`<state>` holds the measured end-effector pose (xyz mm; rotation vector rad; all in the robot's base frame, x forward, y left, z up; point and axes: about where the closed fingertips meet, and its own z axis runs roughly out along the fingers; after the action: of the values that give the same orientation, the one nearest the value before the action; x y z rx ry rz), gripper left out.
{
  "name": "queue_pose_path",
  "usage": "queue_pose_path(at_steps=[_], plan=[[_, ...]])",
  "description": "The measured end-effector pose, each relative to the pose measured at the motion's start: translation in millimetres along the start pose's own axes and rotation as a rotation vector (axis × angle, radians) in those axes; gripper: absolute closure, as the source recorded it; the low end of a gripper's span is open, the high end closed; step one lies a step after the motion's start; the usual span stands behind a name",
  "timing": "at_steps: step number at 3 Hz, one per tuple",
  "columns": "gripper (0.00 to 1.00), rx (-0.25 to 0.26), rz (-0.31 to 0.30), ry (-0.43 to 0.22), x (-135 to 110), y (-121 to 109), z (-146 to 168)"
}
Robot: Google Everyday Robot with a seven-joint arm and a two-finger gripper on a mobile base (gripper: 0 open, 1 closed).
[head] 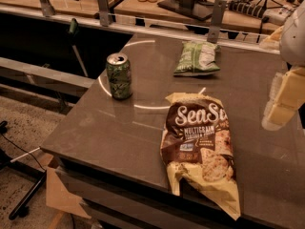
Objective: Move brown chip bag near green jalapeno chip bag
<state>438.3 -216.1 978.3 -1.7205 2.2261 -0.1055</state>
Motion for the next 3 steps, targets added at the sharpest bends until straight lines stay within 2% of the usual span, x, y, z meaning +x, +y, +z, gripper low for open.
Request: queue_pose_path(at_steps=[1, 2, 3], plan=[[0.0, 0.0, 0.0, 0.0, 0, 0, 0], [0.0, -0.018, 0.035, -0.056, -6, 5, 0], [0.0, -0.092, 0.183, -0.168, -10, 19, 14]])
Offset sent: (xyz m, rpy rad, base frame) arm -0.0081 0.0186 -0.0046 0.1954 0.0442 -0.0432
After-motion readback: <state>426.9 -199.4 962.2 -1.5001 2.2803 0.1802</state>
